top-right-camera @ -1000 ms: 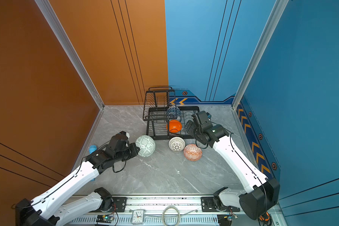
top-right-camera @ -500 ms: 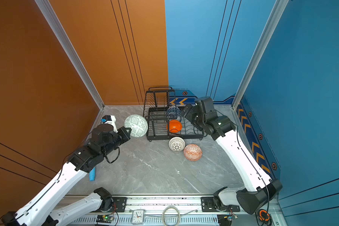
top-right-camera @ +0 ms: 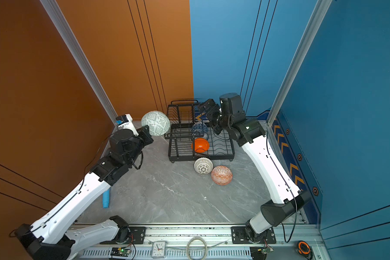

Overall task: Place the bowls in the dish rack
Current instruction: 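Raise the green-patterned bowl toward the rack while the right gripper rises to meet it, then close the right gripper on the green-patterned bowl held by the left gripper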

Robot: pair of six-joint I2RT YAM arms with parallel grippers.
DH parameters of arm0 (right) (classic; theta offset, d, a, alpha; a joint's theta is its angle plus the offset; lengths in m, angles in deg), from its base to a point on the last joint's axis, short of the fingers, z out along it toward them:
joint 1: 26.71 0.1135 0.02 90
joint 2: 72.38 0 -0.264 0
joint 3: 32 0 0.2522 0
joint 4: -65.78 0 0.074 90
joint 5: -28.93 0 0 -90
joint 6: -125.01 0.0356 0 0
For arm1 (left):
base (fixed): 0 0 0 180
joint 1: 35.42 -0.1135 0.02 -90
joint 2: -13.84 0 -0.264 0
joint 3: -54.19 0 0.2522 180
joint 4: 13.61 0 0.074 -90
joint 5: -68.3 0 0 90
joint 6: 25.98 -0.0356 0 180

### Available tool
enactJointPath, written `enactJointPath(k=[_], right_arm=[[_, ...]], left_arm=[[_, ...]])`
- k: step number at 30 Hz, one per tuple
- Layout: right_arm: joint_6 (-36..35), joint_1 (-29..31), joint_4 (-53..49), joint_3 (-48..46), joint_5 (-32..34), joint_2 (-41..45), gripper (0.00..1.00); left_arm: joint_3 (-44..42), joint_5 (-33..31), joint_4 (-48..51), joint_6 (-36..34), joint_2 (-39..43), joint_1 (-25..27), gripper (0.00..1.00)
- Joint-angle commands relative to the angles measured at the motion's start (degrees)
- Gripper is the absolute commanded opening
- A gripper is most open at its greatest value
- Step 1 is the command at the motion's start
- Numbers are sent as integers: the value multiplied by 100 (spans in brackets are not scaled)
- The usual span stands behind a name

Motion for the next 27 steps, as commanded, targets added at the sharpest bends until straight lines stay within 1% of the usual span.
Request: enactJointPath(k=[1,5,10,14,19,23,27], right_arm=[[789,89,627,273,-350,-197,100],[1365,247,1074,510,-487,-492,100],[1683,473,1105,1110,-464,-900,100],[2008,634,1232,1366,-419,-1133,99],[2317,700,1412,1508,-386,-1334,96],[2466,697,1512,1548,-339,-1435,89],[2526,693,1575,1533,-236,-1487,75]], left_arm=[[488,-611,-1149,-893,-289,75,0],[728,-827,-1676,-1314,-748,111,0],[937,-1080,-2231,-1933,-1210,247,0],[1014,-1181,-2630,-2251,-1487,354,0],[1143,-1282,-2918,-2495,-1785,586,0],[1144,-1364,-3149,-2564,-1933,747,0],[1184,-1391,-3261,-2674,-2018,876,0]])
